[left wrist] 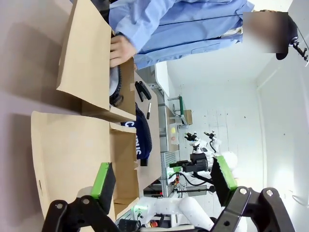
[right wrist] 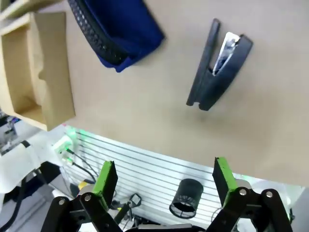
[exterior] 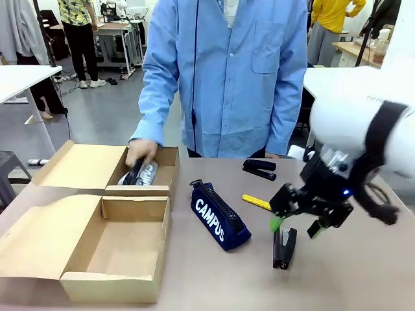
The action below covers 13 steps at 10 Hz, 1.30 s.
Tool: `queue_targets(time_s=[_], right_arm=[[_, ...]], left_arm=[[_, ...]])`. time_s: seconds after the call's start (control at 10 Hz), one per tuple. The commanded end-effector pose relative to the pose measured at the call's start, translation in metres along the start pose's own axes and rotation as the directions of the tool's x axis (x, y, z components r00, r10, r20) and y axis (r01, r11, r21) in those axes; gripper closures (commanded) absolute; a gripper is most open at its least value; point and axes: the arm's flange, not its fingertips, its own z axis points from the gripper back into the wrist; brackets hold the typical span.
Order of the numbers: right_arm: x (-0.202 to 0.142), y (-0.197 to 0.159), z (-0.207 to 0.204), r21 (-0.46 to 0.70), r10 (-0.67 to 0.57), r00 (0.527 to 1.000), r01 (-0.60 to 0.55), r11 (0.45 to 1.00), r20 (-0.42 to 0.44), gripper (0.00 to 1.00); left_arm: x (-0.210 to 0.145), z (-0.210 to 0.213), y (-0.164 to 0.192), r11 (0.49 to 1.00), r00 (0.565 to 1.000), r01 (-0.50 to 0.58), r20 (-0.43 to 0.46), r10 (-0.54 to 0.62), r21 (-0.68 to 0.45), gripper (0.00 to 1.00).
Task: Place items inside the box.
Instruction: Pick up a Pencil pouch or Stapler and place it inside the Mailer Box closest to the robot.
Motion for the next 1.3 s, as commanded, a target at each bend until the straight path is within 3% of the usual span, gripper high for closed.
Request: queue_targets(time_s=[0.0,0.1,0.3,0.5,0.8,1.2], right_arm=[[0.000,-0.023,0.037,0.043,0.014,1.000,-0.015,0.999,0.020,0.00],[0.000,0.000,0.000,0.000,0.000,1.000,0.000,1.000,0.000,0.00],[0.024,-0.005,-0.023,-0.033,-0.116,0.986,0.113,0.993,-0.119,0.00],[0.054,-0.019,-0.055,-0.075,-0.235,0.957,0.226,0.971,-0.168,0.00],[0.076,-0.030,-0.085,-0.153,-0.352,0.926,0.332,0.931,-0.132,0.00],[0.101,-0.032,-0.126,-0.176,-0.364,0.928,0.346,0.922,-0.081,0.00]], left_arm=[[-0.002,0.001,-0.001,1.000,1.000,0.019,0.003,-0.019,-0.018,0.00],[-0.002,0.001,-0.001,1.000,1.000,0.019,0.003,-0.019,-0.018,0.00],[-0.002,0.001,-0.001,1.000,1.000,0.019,0.003,-0.019,-0.018,0.00],[-0.002,0.001,-0.001,1.000,1.000,0.019,0.003,-0.019,-0.018,0.00],[-0.002,0.001,-0.001,1.000,1.000,0.019,0.003,-0.019,-0.018,0.00],[-0.002,0.001,-0.001,1.000,1.000,0.019,0.003,-0.019,-0.018,0.00]])
